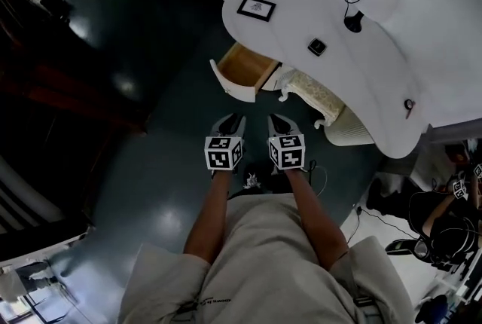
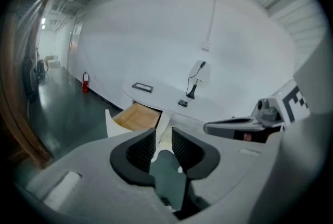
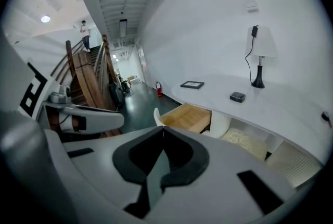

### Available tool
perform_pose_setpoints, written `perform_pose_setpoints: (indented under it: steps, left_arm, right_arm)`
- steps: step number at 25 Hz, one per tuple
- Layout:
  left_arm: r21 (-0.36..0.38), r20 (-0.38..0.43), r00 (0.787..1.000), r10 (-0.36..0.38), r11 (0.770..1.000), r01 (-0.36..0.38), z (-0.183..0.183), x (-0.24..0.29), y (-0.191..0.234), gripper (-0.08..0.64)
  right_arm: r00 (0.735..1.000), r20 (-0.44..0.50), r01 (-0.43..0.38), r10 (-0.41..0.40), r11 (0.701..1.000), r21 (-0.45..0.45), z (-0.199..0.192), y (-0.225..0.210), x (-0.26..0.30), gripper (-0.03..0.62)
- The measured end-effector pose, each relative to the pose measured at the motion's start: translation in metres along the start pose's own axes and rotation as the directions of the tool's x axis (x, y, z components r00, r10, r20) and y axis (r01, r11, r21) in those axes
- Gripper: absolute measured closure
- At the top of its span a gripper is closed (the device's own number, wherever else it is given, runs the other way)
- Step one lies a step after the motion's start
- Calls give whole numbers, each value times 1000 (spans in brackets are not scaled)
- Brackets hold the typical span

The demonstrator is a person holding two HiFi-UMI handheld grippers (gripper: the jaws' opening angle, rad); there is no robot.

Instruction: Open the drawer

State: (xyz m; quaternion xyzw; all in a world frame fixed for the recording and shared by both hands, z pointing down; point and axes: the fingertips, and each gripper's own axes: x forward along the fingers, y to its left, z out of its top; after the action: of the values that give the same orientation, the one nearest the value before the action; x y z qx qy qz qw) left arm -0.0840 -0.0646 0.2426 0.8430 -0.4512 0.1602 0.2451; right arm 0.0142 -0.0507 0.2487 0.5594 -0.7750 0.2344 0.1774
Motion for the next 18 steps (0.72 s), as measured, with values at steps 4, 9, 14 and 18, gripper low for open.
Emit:
perform_pose_setpoints:
  steps: [4,9,14,18]
  left_arm:
    - [-64,-4,1000,-8,998,8,-5,-10,8,465]
    - [2,-2,1000,-1,1000,1,-10,-19,13,474]
    - [76,-1,1000,8,997,-8,-15,-26,11,476]
    - [98,1,1000,0,995,0,-13,-28,13,477]
  right_arm:
    - [997,83,-5,4,1000,7,1,22,-21,577]
    - [992,118,45,-40,998,-40,-16,30,-34,577]
    - [991,119,54,-55,999,9,-16,27,-31,577]
    - [991,121,58,-60,998,17,-14,30,-25,577]
